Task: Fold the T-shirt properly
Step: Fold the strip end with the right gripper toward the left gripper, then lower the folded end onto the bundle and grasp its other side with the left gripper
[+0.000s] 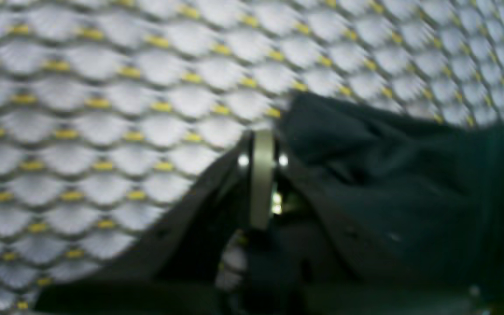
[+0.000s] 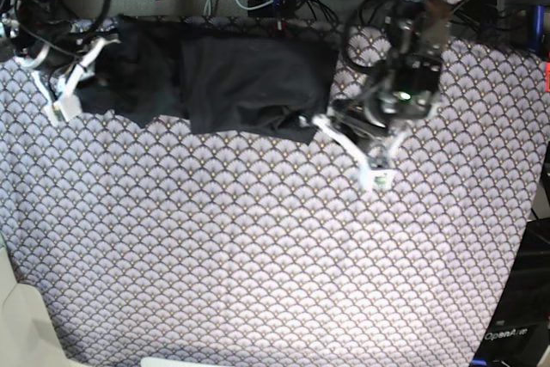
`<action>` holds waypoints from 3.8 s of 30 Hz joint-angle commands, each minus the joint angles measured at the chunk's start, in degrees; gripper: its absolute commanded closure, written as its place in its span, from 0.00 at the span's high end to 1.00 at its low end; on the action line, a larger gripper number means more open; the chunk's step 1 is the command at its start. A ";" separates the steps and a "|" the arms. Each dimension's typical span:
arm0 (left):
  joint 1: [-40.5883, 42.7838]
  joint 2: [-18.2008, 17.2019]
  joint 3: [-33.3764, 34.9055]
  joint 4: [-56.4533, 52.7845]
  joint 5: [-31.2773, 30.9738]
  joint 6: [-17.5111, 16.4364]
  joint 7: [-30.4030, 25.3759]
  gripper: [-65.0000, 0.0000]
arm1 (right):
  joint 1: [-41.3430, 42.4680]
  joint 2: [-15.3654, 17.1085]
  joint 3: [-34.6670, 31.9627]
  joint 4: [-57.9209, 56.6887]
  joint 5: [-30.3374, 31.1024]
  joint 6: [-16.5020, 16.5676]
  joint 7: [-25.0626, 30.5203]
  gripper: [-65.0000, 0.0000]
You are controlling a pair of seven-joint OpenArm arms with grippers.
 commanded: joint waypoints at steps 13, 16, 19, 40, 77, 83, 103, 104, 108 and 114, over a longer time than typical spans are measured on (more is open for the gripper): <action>4.36 -4.06 -7.44 0.52 -0.40 -0.64 -0.72 0.00 | 0.84 0.66 -4.03 2.56 23.04 0.17 0.83 0.00; 5.50 -4.06 -7.44 0.88 -0.40 -0.64 -0.72 0.00 | 1.54 -0.30 -7.81 2.47 25.59 0.17 0.83 0.00; 6.64 -5.02 -7.44 0.96 -0.40 -0.64 -0.72 0.00 | 3.21 -2.06 -9.75 2.29 25.59 0.17 0.83 0.00; 14.12 -8.36 -20.37 1.58 -0.84 -0.91 -1.34 0.00 | 9.89 -7.86 -33.92 -4.74 19.26 0.17 9.09 0.00; 17.02 -8.10 -19.84 5.89 -0.93 -5.21 -1.08 0.00 | 14.99 -2.50 -40.16 -9.84 16.36 0.17 11.38 0.52; 18.25 -8.36 -20.37 7.56 -0.40 -11.72 -0.81 0.00 | 9.63 -2.50 -40.60 -7.73 16.19 0.17 15.07 0.22; 22.82 -8.71 -25.82 7.91 -0.31 -12.25 -1.34 0.00 | 11.74 -3.20 -51.59 -15.55 13.29 0.17 23.07 0.00; 22.82 -9.15 -25.64 7.91 -0.31 -12.25 -1.34 0.00 | 11.83 -2.94 -51.59 -15.55 13.29 0.17 23.07 0.00; 22.21 -9.42 -25.20 7.91 -0.75 -12.25 -1.34 0.00 | 11.91 1.19 -51.42 -15.55 13.29 0.17 23.51 0.00; 20.62 -9.68 -20.28 10.02 -0.84 -12.33 -1.34 0.00 | 11.74 7.43 -50.98 -15.99 13.29 0.17 25.27 0.00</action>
